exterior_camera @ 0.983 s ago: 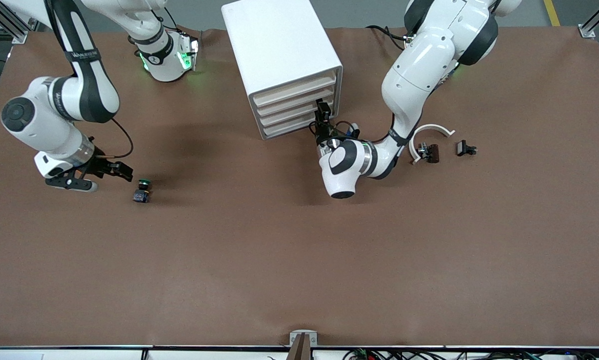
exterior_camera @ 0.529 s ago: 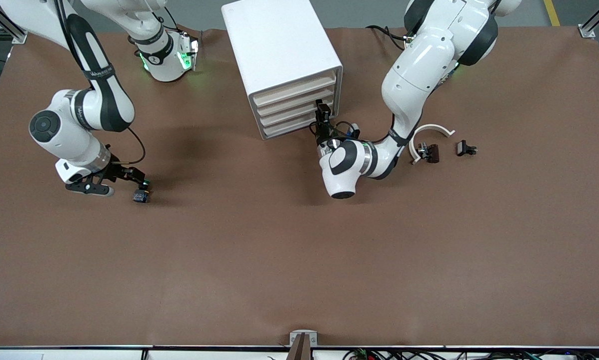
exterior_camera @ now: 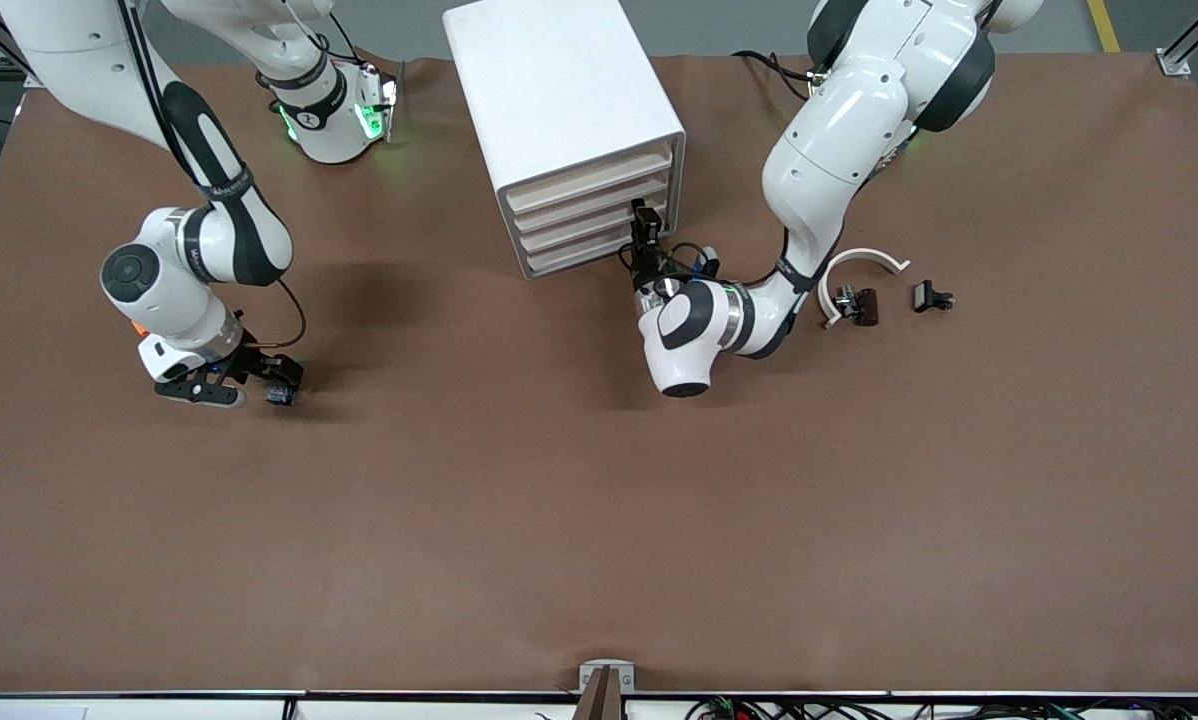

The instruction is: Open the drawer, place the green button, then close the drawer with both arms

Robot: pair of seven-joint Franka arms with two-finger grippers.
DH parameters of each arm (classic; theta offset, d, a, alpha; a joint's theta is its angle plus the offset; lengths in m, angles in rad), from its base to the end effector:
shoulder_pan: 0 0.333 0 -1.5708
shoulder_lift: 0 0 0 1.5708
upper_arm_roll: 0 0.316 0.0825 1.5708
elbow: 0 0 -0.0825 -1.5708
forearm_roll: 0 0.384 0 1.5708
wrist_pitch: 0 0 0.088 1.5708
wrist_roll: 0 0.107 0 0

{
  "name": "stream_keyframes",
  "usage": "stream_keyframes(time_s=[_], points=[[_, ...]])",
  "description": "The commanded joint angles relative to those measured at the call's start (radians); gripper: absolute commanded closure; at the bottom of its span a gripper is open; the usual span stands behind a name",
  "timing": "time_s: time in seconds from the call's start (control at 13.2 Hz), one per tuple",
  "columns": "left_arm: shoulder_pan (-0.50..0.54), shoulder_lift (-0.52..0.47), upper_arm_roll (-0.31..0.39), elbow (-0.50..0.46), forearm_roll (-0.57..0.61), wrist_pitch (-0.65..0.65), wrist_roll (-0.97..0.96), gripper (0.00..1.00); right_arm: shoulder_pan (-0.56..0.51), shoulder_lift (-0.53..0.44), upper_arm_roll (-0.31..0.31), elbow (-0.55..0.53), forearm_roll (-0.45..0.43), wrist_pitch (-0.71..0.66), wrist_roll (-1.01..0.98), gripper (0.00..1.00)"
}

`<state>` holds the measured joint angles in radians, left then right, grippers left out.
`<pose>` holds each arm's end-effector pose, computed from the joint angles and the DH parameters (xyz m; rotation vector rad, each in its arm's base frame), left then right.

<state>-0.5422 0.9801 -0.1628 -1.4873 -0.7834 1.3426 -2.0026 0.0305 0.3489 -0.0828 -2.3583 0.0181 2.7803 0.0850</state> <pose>0.4000 -0.4416 0.1066 -1.3524 -1.4033 1.3400 0.5169 -0.0294 0.1885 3.1110 -0.2306 0.1168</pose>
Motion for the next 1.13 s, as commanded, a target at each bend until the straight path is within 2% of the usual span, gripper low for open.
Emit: stream_keyframes(time_s=[0.0,0.23,0.3,0.68,0.91,1.06], points=[[-0.022,0.012,0.008,0.021,-0.003,-0.002,-0.019,0.73,-0.003,0.008,0.000,-0.004,0.006,0.010,0.019,0.00],[-0.022,0.015,0.009,0.021,-0.003,0.000,-0.016,0.82,0.002,0.018,0.000,-0.006,0.006,0.007,0.025,0.00],[-0.021,0.015,0.009,0.021,-0.003,0.000,-0.016,0.87,0.002,0.018,0.000,-0.006,0.006,0.005,0.025,0.06],[-0.024,0.015,0.026,0.022,-0.003,0.001,-0.015,0.87,0.008,0.016,0.001,-0.007,0.006,0.002,0.030,1.00],[-0.019,0.014,0.028,0.025,-0.003,0.001,-0.010,0.87,0.006,0.009,0.003,-0.009,0.008,-0.007,0.039,1.00],[-0.013,0.014,0.032,0.027,-0.003,0.010,-0.010,0.86,0.009,-0.017,0.003,0.004,0.006,-0.069,0.059,1.00]])
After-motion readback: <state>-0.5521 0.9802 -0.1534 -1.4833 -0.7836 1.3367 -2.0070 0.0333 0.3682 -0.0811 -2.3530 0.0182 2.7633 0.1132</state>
